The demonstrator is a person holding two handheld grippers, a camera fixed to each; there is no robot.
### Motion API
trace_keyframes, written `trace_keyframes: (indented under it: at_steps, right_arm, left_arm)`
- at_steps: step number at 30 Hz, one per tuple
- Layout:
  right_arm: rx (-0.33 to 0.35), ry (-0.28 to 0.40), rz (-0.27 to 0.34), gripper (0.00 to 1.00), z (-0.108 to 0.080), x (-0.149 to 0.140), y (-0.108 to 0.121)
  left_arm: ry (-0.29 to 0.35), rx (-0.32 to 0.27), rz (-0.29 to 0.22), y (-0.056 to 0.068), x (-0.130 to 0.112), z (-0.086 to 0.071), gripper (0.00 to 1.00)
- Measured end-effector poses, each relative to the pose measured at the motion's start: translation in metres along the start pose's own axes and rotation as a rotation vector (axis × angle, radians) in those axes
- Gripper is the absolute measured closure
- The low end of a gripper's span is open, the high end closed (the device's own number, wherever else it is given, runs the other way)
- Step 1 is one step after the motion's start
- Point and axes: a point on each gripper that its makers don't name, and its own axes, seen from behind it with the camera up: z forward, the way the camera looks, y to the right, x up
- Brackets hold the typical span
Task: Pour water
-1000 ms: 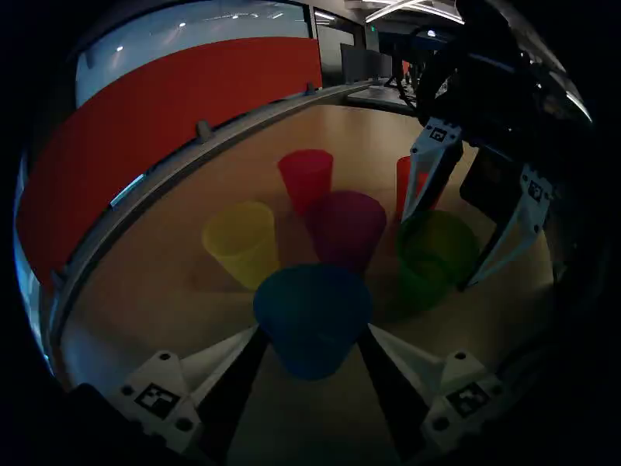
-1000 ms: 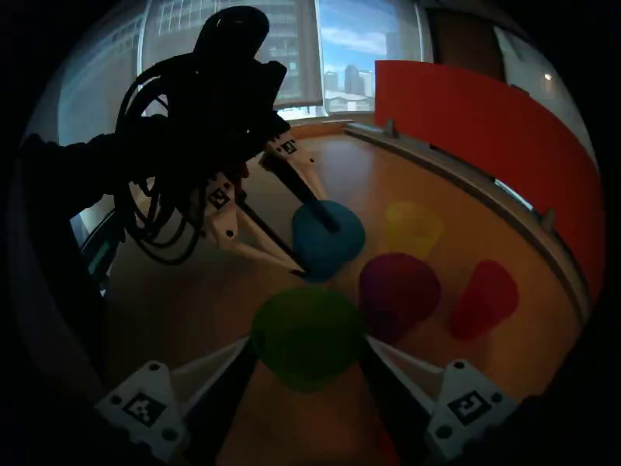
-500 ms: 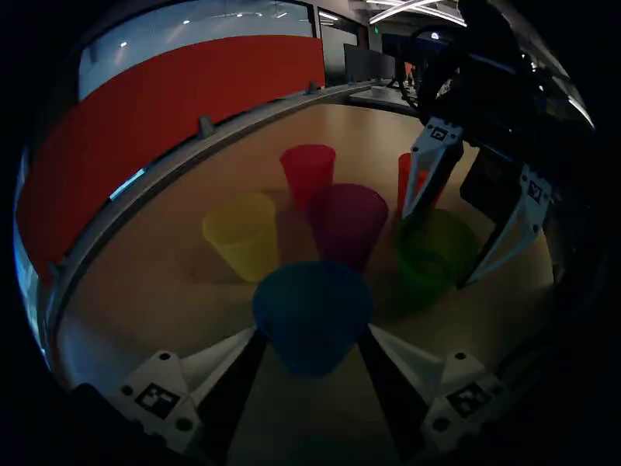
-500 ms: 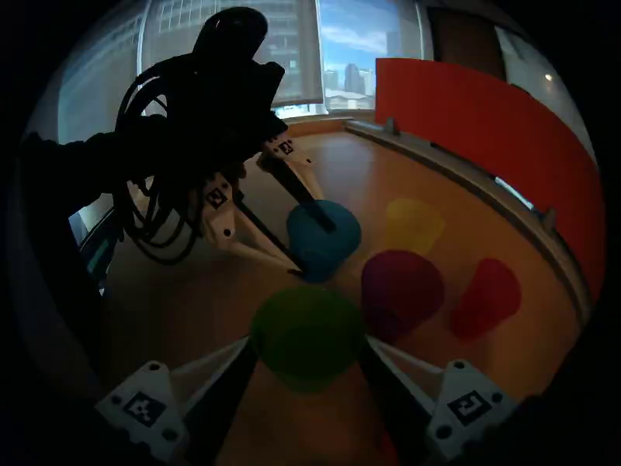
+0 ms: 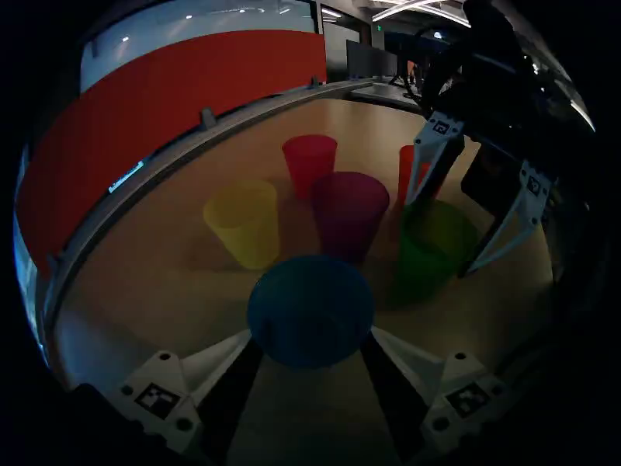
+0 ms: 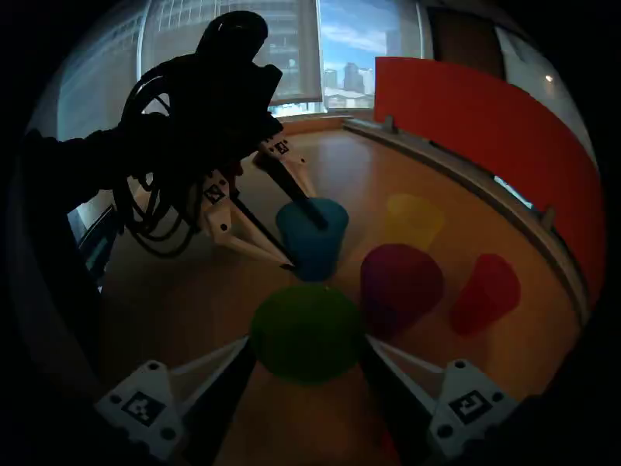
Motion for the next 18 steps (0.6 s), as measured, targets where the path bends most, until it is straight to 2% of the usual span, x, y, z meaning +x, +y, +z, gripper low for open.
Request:
trace_keyframes:
  at_steps: [8,18]
  right_arm:
    - [-0.007,-0.005,0.000,0.00,-0.003,-0.002,0.000]
    - [-0.012,0.003,0.003,0.00,-0.012,0.000,-0.003]
  left_arm:
    - [-0.027,0.007,0.008,0.003,-0.008,0.000,0.18]
    - [-0.036,0.012,-0.015,0.004,-0.014,-0.008,0.18]
